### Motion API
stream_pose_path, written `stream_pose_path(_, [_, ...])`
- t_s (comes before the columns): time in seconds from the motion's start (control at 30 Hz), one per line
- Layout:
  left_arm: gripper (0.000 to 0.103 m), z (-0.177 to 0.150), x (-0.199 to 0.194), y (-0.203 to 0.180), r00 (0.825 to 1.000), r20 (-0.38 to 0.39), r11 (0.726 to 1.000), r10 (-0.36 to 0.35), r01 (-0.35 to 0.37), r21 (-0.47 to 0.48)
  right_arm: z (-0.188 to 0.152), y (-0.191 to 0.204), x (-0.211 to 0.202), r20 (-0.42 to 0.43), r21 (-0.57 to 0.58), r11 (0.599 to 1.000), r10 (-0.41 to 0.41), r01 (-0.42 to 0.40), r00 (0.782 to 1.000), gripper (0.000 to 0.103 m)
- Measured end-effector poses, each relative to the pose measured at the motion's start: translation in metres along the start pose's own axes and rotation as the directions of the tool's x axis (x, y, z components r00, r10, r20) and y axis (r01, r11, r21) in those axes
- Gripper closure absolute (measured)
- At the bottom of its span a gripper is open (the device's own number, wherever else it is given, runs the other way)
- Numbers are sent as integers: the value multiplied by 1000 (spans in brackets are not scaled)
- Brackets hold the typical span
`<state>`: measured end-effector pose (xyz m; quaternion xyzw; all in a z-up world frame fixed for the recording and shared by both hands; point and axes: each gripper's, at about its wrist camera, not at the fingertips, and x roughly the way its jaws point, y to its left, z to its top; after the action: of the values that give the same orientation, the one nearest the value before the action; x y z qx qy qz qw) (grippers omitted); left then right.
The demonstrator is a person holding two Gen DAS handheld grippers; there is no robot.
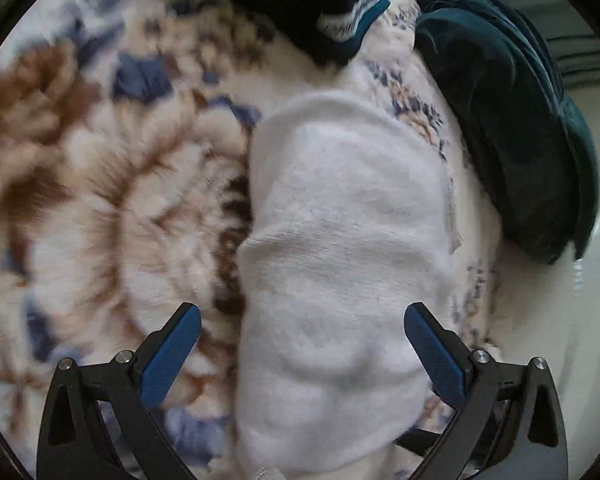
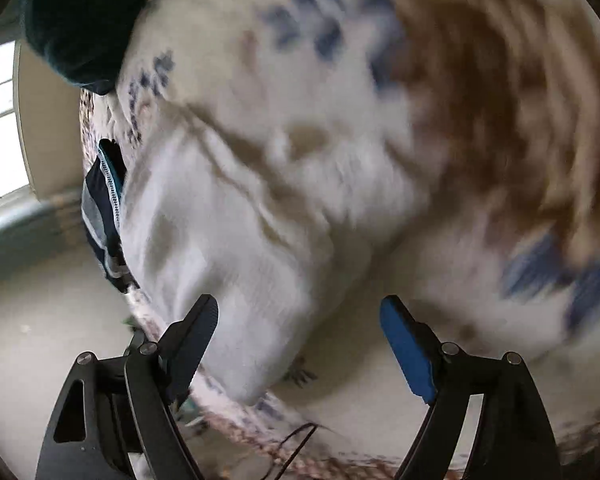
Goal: Fold small clothes
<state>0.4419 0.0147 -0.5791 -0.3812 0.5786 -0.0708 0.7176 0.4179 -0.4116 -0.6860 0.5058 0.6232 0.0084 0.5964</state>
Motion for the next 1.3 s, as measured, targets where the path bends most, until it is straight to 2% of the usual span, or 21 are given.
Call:
stream_pose_path(0.07, [0,6,14,5,1000,-24,1000,-17,16,-16,-5,-12,24,0,36,995,95,-95,995,18])
stream_pose_path(0.13, [0,11,27,5,999,-39,999,-29,29,-14,-3,-14,37,40,16,989,148,-149,988,12])
stream_pose_path(0.23, [0,19,35,-3,999,-20,999,-50,50,-5,3,-8,48,95,0,969,244,-245,965,5])
stream_pose_path(0.37, [0,26,40,-11,996,-1,996,-91,91,-16,12,11,54,110,-36,948,317,-315,942,5])
stream_pose_path(0.4, [4,28,39,-10,995,10,995,-102,102,-18,14,14,56,111,-40,945,328,-326,938,5])
stream_pose_path(0.47, [30,31,38,-15,995,20,995,-97,97,-9,17,21,64,119,-45,943,334,-330,935,8])
stream_pose_path(0.5, [39,32,36,-17,994,28,995,-102,102,7,17,24,67,127,-49,945,327,-323,936,13])
stream_pose_path(0.57, [67,33,28,-24,993,47,994,-105,103,35,17,32,71,133,-62,958,285,-279,949,76])
stream_pose_path(0.6, [71,34,22,-23,992,56,993,-114,112,42,22,32,63,132,-71,960,277,-269,952,76])
stream_pose_path(0.7, [74,37,5,-27,989,60,991,-132,130,37,13,47,55,163,-107,962,267,-252,950,78])
stream_pose_path(0.83, [75,44,-21,-42,987,70,987,-147,142,78,-6,74,36,180,-170,958,261,-231,948,80])
stream_pose_path(0.97, [75,69,-58,-55,976,103,976,-194,181,119,-30,103,19,182,-226,948,265,-222,947,80])
stream_pose_path(1.1, [76,115,-102,-67,963,140,964,-230,206,168,-44,147,4,183,-277,930,297,-241,937,80])
stream_pose_path(1.3, [75,228,-167,-80,954,207,952,-215,157,265,-52,251,25,196,-346,886,391,-310,900,80])
